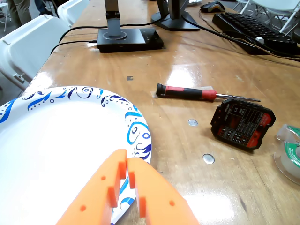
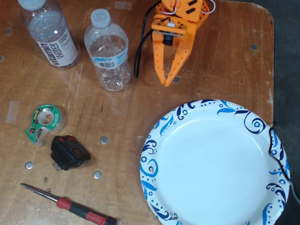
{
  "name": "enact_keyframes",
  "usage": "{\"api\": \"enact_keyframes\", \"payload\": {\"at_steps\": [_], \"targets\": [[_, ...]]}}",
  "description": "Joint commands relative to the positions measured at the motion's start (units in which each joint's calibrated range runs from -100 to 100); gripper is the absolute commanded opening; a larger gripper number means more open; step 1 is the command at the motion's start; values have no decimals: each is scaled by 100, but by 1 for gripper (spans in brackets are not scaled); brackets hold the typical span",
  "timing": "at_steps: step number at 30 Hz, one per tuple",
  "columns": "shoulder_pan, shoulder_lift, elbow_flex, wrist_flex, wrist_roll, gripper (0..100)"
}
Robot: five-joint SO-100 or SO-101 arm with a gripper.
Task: Move the bottles to the plate
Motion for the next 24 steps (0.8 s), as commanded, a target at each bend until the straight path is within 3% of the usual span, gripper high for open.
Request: {"api": "enact_keyframes", "payload": {"at_steps": [1, 24], "targets": [[536, -58, 81, -91, -161, 2], [428, -58, 72, -395, -161, 1]]}}
